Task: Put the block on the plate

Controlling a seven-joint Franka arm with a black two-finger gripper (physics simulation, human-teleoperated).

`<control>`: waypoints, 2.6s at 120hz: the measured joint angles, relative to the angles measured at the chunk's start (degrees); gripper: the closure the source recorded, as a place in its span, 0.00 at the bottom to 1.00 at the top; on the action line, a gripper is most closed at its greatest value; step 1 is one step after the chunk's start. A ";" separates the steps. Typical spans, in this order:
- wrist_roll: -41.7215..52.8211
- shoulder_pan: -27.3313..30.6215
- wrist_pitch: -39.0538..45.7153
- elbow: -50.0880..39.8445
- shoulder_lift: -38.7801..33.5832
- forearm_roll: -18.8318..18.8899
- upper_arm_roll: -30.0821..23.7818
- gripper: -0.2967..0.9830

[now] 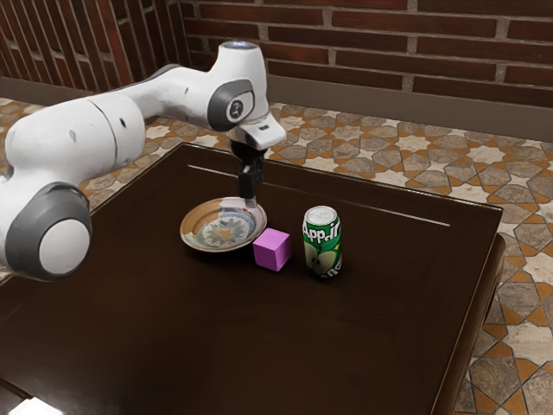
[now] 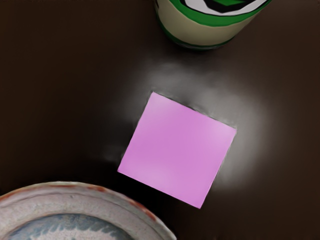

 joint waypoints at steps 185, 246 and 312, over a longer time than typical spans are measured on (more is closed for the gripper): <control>24.59 1.61 16.47 -19.30 -8.08 0.62 0.06 0.46; 26.02 8.57 17.58 -14.43 -2.78 0.79 2.98 0.46; 26.58 8.28 21.97 -9.78 1.51 -0.26 3.22 0.30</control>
